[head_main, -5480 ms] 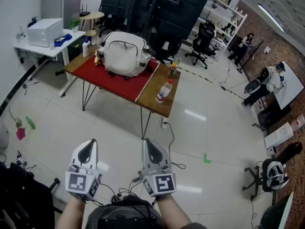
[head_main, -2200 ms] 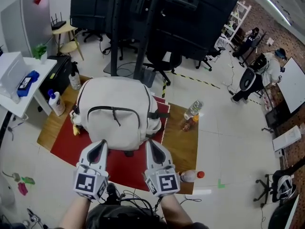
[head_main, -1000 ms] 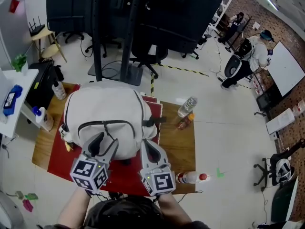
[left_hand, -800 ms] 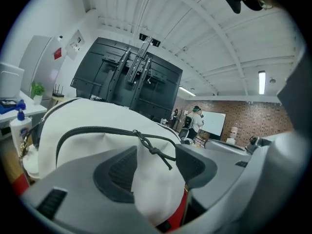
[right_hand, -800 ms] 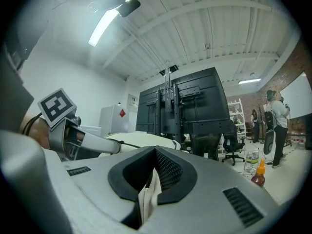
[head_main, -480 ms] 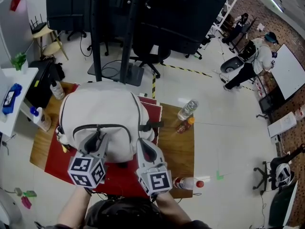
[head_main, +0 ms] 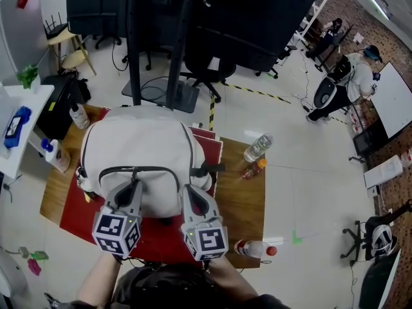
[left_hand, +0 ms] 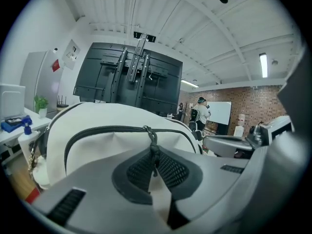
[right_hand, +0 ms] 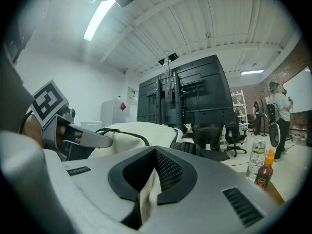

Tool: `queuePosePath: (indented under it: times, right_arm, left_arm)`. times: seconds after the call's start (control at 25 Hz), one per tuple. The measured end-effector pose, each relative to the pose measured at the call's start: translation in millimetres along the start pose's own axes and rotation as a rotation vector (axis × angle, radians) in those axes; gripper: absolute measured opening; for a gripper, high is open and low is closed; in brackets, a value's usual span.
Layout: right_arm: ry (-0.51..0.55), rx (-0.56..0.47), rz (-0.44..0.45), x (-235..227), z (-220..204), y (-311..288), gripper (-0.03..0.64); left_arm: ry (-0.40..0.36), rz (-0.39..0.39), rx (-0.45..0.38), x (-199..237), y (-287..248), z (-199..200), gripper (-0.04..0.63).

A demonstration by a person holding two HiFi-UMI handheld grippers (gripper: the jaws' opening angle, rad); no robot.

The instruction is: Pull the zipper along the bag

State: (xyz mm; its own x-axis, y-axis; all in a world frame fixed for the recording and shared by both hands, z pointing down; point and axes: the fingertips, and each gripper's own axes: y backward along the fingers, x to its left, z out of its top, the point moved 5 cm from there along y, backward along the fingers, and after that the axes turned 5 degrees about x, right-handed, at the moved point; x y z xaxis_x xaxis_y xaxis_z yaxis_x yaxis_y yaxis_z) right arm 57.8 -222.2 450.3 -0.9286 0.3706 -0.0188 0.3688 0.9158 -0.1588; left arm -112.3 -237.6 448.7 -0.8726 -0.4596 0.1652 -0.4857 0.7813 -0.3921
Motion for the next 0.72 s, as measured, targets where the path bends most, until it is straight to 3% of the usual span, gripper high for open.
queuePosePath:
  times: [0.4,0.56,0.72]
  right_arm:
    - [-0.065,0.078,0.041,8,-11,-7,0.018]
    - [-0.085,0.125,0.092,15,-18,-13,0.072]
    - [-0.031,0.134,0.109,19,-14,-23,0.128]
  left_arm:
    - [0.005,-0.017,-0.037,3,14,5,0.014]
    - [0.009,-0.017,-0.040,5,18,4,0.014]
    - [0.012,-0.018,-0.041,5,21,5,0.014]
